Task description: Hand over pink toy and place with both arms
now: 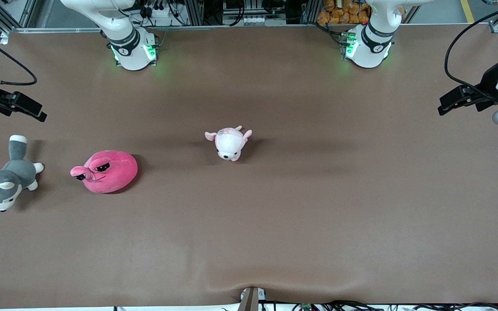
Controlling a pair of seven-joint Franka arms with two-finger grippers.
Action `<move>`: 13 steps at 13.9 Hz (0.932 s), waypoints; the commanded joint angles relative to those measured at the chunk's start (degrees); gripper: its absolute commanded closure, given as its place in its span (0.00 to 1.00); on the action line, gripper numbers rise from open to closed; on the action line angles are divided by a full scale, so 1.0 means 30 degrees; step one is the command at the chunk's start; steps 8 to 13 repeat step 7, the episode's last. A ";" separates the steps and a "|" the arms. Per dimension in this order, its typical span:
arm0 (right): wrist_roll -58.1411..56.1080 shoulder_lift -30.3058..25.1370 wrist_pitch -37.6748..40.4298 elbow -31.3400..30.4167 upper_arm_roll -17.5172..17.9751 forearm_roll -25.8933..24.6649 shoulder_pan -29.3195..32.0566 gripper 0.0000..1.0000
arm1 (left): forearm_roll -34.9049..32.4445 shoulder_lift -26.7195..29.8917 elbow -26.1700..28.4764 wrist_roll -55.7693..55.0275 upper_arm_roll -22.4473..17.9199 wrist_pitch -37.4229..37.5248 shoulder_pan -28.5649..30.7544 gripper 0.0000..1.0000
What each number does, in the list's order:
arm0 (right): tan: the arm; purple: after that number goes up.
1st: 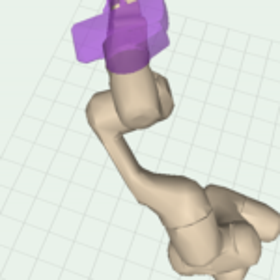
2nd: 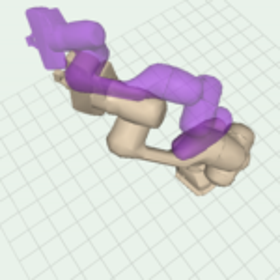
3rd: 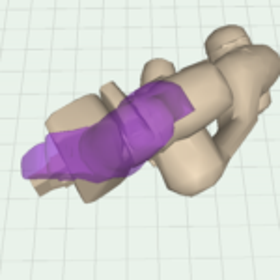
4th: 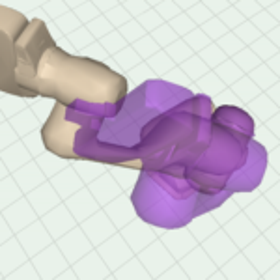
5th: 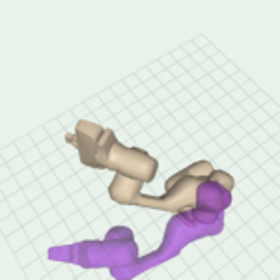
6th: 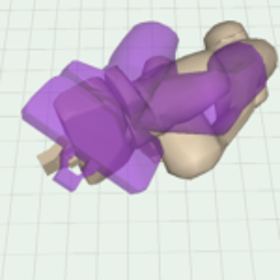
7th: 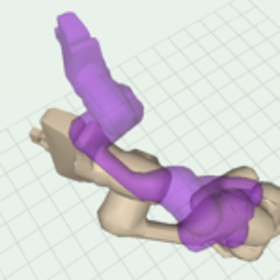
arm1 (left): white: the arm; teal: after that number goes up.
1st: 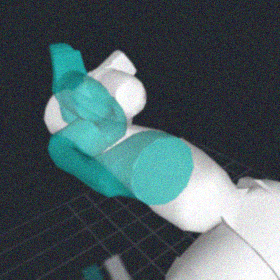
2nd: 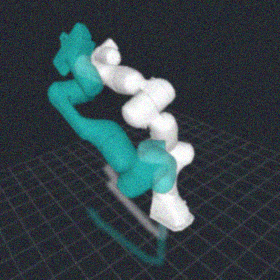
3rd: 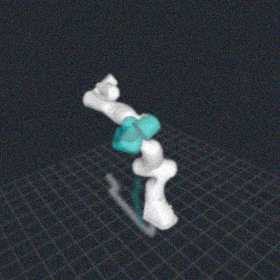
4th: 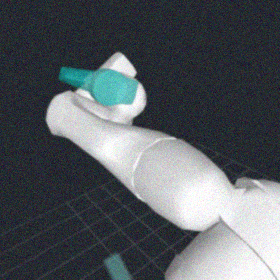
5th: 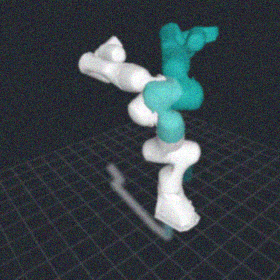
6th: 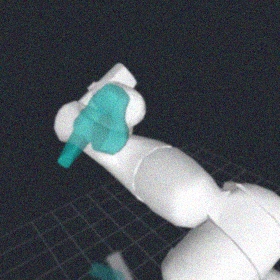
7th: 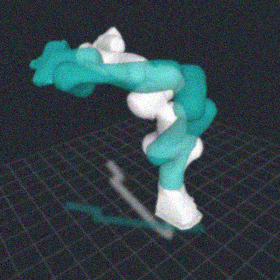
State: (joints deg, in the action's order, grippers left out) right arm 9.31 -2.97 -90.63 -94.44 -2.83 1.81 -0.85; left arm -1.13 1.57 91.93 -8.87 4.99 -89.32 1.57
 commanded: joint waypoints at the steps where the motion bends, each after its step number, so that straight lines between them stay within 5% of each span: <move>1: -0.0724 -0.0095 0.0677 0.0161 -0.0112 -0.0048 -0.0272 0.00 | -0.0356 -0.0436 -0.0819 0.0407 0.0034 0.0447 -0.0024 0.00; 13: -0.1404 -0.0153 0.1295 0.0190 -0.0112 -0.0135 -0.0272 0.00 | -0.0356 -0.0436 -0.0819 0.0377 0.0005 0.0447 0.0006 0.00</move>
